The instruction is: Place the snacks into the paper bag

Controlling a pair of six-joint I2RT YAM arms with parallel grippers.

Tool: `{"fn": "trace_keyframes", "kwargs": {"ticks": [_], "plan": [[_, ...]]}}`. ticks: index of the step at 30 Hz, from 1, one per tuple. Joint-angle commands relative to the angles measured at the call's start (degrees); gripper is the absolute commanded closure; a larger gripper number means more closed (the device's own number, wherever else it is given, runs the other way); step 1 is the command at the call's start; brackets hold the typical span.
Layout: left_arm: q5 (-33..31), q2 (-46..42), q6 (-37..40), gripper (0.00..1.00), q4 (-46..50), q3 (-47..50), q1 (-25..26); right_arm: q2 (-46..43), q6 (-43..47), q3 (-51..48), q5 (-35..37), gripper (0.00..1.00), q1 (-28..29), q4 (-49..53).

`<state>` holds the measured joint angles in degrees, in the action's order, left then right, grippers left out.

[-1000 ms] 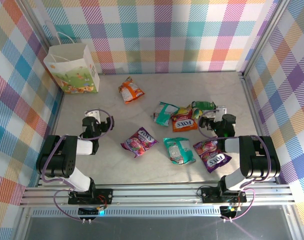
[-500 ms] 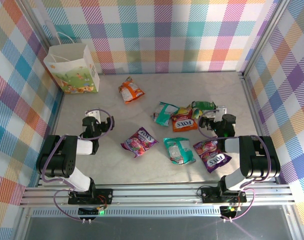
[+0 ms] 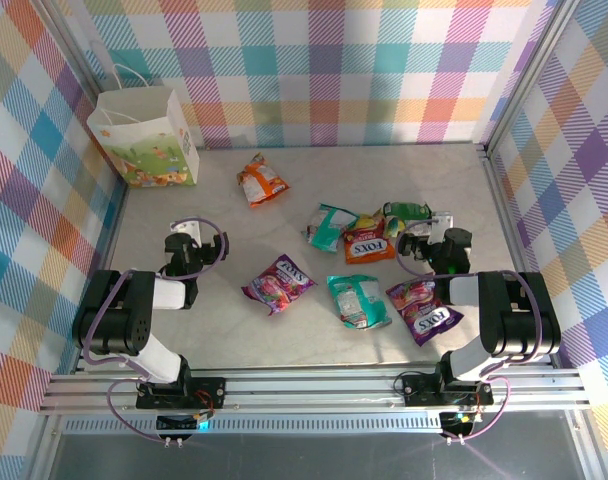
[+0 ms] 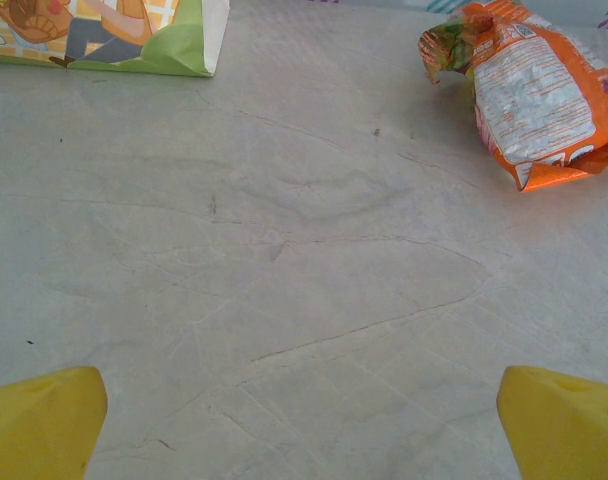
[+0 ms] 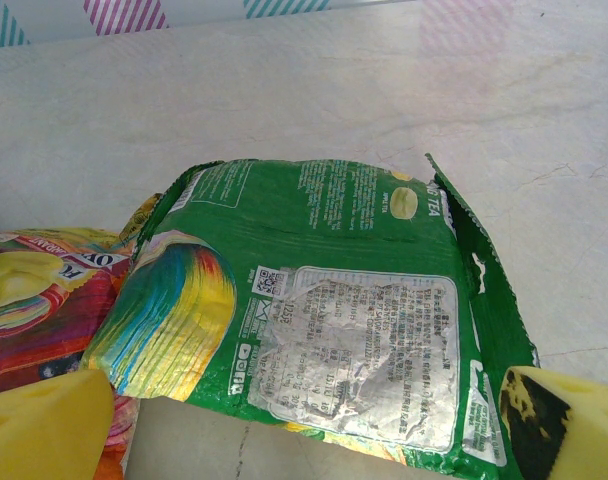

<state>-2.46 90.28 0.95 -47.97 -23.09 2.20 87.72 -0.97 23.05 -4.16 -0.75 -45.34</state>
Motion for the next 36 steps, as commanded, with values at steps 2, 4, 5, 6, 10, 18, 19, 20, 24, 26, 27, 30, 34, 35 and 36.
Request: {"fn": "trace_keyframes", "kwargs": {"ticks": [2,4,5,6,10,18,19,20,24,26,27,30,34,35,36], "plan": [[0.75,0.16,0.73,0.00,-0.46,-0.90,0.53,-0.14,0.53,0.95,-1.11,0.01,-0.05,-0.88],[0.77,0.16,0.72,0.00,-0.55,-0.83,0.53,-0.41,0.62,1.28,-1.20,0.01,-0.06,0.19],[0.73,0.16,0.72,0.00,-0.60,-0.86,0.57,-0.91,0.58,1.71,-1.08,0.01,-0.07,1.18],[0.73,0.06,0.72,0.00,-0.68,-0.78,0.53,-1.42,0.47,1.91,-0.85,0.01,-0.11,1.88],[-1.07,-2.57,0.07,0.00,1.35,-0.78,0.58,-4.46,-0.06,0.69,0.27,0.01,-0.11,2.30],[-3.10,-12.63,-1.83,0.00,19.31,-6.62,0.54,-14.40,-1.84,5.53,5.27,0.01,-0.08,21.54],[-2.82,-13.81,-2.15,0.00,21.31,-7.44,0.54,-15.43,-2.00,5.88,5.57,0.01,-0.07,22.82],[-2.51,-15.13,-2.71,0.00,23.26,-8.51,0.53,-16.55,-2.17,6.51,6.19,0.01,-0.01,24.51],[-3.74,-19.09,-5.05,0.00,31.87,-14.53,0.57,-19.26,-2.54,10.85,8.31,0.01,-0.04,32.19],[-4.05,-20.15,-5.51,0.00,35.73,-17.99,0.53,-20.23,-2.75,12.91,9.16,0.01,0.00,35.29],[-3.83,-20.46,-5.52,0.01,37.38,-19.85,0.53,-20.76,-3.04,13.89,9.92,0.01,-0.04,36.55],[-3.70,-20.37,-4.67,0.03,41.87,-25.74,0.53,-22.08,-3.68,15.89,11.58,0.01,0.01,38.18],[-5.09,-18.58,-3.00,0.06,45.49,-32.49,0.53,-22.27,-1.98,20.37,7.24,0.01,0.64,44.18],[-5.61,-18.03,-2.80,0.06,45.96,-33.95,0.54,-22.12,-1.67,21.42,7.14,0.01,0.87,45.37],[-6.24,-17.46,-2.76,0.07,46.40,-35.56,0.53,-22.05,-1.57,22.53,7.43,0.01,1.24,46.83]]}}
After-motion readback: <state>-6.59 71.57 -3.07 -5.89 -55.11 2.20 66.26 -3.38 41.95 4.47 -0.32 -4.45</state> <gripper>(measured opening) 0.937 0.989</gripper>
